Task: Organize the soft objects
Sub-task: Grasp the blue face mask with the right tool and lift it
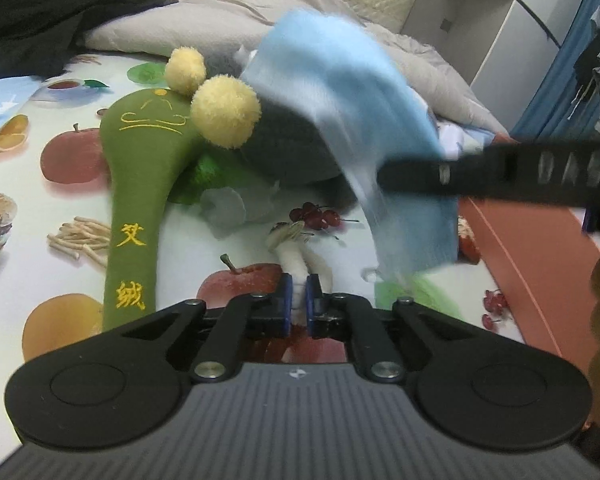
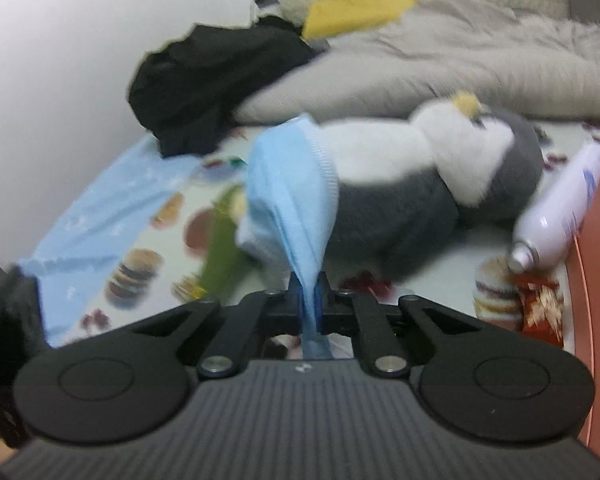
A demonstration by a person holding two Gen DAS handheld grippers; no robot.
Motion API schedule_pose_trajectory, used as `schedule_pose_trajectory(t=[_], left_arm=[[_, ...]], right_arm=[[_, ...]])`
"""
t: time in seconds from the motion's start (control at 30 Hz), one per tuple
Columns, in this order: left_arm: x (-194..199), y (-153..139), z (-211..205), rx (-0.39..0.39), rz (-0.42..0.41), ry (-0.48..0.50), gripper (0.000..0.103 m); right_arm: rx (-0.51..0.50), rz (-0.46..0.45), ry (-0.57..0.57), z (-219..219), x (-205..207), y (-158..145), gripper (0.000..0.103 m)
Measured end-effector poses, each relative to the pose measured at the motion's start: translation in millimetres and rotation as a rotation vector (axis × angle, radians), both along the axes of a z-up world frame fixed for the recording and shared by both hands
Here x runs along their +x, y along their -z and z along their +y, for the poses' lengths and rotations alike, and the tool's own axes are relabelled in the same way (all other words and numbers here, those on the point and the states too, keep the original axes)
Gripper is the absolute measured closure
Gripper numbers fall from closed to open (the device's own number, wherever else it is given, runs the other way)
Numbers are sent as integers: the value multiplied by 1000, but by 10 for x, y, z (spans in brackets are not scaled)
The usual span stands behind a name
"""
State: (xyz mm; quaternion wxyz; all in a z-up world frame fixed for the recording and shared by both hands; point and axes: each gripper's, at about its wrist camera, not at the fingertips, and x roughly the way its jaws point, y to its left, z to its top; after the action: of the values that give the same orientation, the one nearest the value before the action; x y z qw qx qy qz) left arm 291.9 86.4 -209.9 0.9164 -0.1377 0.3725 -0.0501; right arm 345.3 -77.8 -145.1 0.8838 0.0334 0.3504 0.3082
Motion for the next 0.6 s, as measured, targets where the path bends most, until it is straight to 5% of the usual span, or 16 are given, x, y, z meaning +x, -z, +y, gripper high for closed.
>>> schedule_pose_trajectory(t=[0.3, 0.6], left_arm=[[-274, -175, 141, -32, -36, -42, 95], [-500, -241, 147, -38, -40, -54, 95]], right_arm=[[-25, -108, -26, 222, -249, -388, 94], [-81, -86, 39, 75, -529, -327, 94]])
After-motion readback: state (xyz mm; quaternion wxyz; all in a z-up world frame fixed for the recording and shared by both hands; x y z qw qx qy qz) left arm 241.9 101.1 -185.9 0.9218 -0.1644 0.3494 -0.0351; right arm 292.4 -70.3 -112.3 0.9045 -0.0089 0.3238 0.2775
